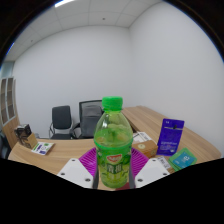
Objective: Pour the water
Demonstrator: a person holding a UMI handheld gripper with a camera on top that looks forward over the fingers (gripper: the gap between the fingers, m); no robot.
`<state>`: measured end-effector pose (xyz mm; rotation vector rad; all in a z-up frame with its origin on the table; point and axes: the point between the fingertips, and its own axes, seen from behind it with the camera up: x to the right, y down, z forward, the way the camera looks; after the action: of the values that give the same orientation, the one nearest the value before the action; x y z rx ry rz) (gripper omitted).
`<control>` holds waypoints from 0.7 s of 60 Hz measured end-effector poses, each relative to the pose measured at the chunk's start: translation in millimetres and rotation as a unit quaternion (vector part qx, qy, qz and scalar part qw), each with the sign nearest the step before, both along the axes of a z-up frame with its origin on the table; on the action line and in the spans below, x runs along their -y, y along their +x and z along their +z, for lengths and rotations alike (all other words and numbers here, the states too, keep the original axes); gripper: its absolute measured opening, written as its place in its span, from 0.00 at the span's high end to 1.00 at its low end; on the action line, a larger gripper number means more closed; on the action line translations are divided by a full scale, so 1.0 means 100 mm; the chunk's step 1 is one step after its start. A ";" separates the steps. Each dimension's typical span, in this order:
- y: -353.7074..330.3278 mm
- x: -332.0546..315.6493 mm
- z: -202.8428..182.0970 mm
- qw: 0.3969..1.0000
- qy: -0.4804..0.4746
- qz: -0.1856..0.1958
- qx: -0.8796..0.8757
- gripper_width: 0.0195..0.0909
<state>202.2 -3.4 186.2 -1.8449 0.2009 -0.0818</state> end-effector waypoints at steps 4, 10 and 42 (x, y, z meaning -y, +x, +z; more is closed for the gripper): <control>0.15 0.00 -0.27 1.000 -0.016 -0.011 -0.002 0.69; 0.29 0.00 -0.60 0.999 -0.036 -0.009 0.009 0.69; 0.35 0.07 -1.15 1.000 -0.027 0.004 -0.004 0.54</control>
<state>237.1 -10.5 70.9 -1.9002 0.1993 -0.0746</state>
